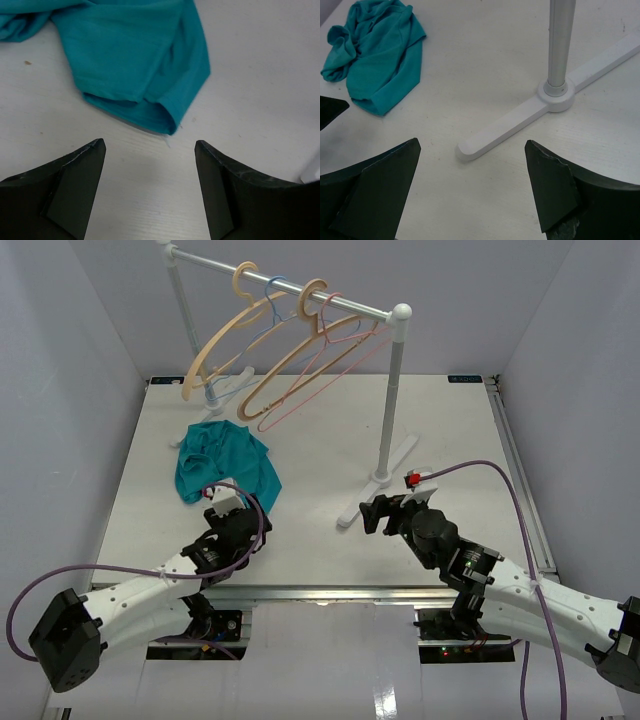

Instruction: Place the t-shirt on the hanger

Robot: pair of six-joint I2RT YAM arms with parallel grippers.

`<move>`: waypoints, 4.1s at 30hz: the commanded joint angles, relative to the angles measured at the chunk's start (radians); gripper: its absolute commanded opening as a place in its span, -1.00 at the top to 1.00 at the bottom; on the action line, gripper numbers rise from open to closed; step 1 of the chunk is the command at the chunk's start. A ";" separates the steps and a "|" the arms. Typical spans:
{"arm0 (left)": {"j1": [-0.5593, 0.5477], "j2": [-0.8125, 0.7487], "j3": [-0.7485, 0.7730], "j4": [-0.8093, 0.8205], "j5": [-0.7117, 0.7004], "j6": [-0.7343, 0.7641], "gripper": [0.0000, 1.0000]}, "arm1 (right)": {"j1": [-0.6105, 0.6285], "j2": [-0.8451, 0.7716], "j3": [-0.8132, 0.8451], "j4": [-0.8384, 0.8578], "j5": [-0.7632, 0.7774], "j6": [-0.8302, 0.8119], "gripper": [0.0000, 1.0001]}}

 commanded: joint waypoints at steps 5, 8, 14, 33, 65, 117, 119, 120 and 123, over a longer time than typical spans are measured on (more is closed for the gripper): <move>0.185 0.196 0.046 0.065 0.140 0.026 -0.58 | 0.001 -0.040 -0.009 0.067 -0.040 -0.022 -0.84; 0.187 0.262 0.071 0.110 0.166 0.074 -0.53 | 0.001 -0.043 -0.009 0.068 -0.050 -0.022 -0.85; 0.193 0.361 0.103 0.176 0.196 0.086 -0.44 | 0.001 -0.035 -0.009 0.071 -0.052 -0.027 -0.85; 0.195 0.482 0.142 0.211 0.323 0.090 0.85 | 0.002 -0.041 -0.006 0.062 -0.044 -0.031 -0.85; 0.199 0.612 0.369 -0.020 0.252 0.106 -0.25 | 0.002 -0.046 0.002 0.042 -0.035 -0.029 -0.86; 0.238 0.323 0.206 -0.103 0.303 0.003 -0.35 | -0.016 0.598 0.357 0.143 -0.243 -0.160 -0.72; 0.257 0.363 0.200 -0.095 0.294 -0.003 -0.32 | -0.034 0.691 0.402 0.149 -0.274 -0.150 -0.69; 0.262 0.368 0.196 -0.089 0.291 -0.006 -0.26 | -0.040 0.732 0.419 0.155 -0.283 -0.145 -0.67; 0.275 0.352 0.177 -0.070 0.279 -0.004 0.43 | -0.056 0.840 0.470 0.187 -0.287 -0.134 -0.64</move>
